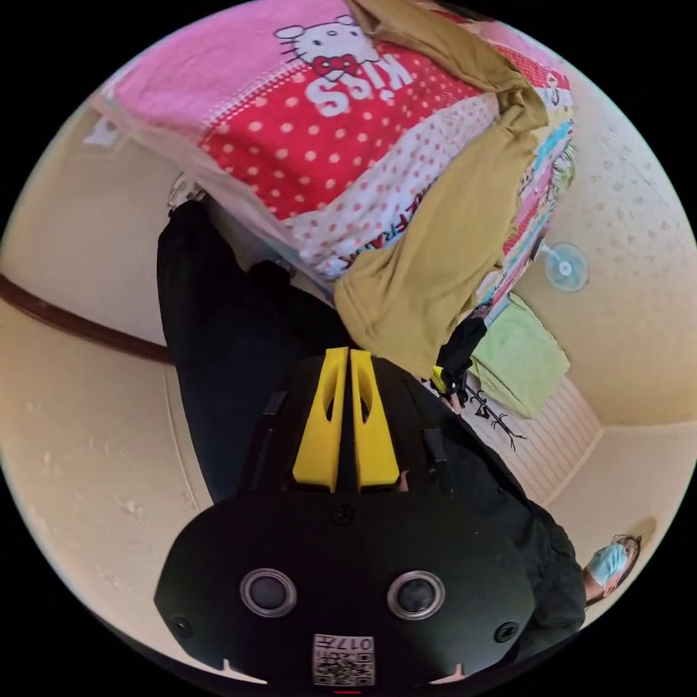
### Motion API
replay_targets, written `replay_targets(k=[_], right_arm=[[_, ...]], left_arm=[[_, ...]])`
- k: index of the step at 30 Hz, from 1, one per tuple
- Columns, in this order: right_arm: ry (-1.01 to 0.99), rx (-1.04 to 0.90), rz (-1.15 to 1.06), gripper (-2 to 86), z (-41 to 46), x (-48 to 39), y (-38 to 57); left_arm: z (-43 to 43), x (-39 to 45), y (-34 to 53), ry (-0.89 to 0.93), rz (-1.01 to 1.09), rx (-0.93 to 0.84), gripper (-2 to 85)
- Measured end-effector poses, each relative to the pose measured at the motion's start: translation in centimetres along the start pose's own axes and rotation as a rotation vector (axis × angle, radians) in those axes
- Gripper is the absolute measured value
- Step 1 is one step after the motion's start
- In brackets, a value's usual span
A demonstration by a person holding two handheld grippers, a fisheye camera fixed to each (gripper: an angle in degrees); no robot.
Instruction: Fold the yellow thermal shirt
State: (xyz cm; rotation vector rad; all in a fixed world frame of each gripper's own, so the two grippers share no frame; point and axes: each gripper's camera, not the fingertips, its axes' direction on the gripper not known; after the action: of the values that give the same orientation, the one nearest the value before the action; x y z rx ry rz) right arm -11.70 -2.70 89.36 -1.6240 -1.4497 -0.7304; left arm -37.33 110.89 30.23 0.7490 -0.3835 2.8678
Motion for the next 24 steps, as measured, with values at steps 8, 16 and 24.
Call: replay_targets(k=[8,16,24], right_arm=[[-0.389,0.680,0.227,11.7,-10.2,4.5,0.4],[-0.754,1.024,0.445,12.3,-7.4,8.3,-0.7],[-0.532,1.005,0.348,4.0,-9.8,4.3,-2.9]], left_arm=[[-2.8,-2.7,3.4,-0.232,-0.090,0.026,-0.9],[-1.6,-2.2,5.5,-0.372,-0.118,-0.020,-0.9],[-0.5,0.2,4.0,-0.435,-0.078,-0.034,-1.0]])
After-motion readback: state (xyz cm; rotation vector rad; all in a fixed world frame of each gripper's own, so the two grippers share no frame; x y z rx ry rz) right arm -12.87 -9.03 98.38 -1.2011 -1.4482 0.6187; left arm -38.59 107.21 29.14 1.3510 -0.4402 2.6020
